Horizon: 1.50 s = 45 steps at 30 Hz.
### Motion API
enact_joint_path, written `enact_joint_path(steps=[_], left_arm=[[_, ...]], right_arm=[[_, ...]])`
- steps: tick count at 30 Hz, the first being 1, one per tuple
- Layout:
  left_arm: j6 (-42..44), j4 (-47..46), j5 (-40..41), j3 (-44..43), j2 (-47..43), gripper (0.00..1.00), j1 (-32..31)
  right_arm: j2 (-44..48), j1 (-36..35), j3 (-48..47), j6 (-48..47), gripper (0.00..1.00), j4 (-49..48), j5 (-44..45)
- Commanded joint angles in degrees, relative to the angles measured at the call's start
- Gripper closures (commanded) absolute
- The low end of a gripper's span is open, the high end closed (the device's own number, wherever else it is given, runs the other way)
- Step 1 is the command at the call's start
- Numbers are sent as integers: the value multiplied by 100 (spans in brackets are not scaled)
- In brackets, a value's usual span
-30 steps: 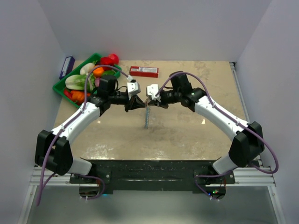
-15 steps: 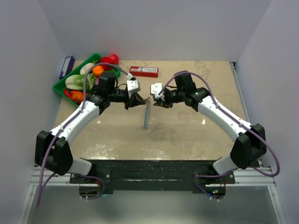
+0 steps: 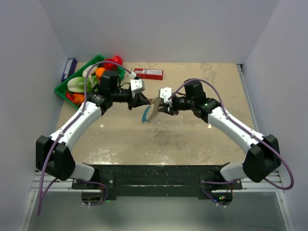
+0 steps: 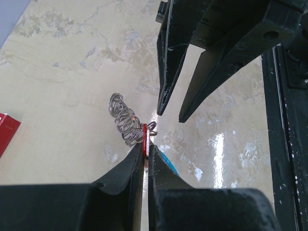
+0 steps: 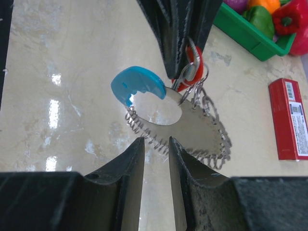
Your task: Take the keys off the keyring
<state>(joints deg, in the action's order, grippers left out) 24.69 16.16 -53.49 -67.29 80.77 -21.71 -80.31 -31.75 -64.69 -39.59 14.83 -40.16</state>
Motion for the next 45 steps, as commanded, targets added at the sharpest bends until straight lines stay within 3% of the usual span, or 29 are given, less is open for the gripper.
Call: enact_joint_path(steps=[1,6,12,19,25,35,39,45], left_arm=[[45,-69,-56,-294,0,100,1],[141,97,-126,-425,79,100,1],[554,632,-135,-697,193,100,1],[1371,1600,-346,-1181,325,100,1],[1714,2083,-548,-1445,430,100,1],[2505,2945,-689,-1893,641,100,1],[2655,3147,-680,-1972,738,100,1],[2857,3402,-645,-2122,887,100,1]], right_arm=[[86,2,-123,548,69,-621,-107],[7,-24,-351,672,69,-587,-9],[24,-25,-808,-12,68,98,254],[-264,72,-1440,-1101,54,845,562],[-853,142,-1976,-1787,48,1512,35],[-1496,397,-2698,-2878,48,2928,-1256],[-1706,397,-2803,-3246,49,3341,-1389],[-1558,389,-2559,-2784,45,2598,-1433]])
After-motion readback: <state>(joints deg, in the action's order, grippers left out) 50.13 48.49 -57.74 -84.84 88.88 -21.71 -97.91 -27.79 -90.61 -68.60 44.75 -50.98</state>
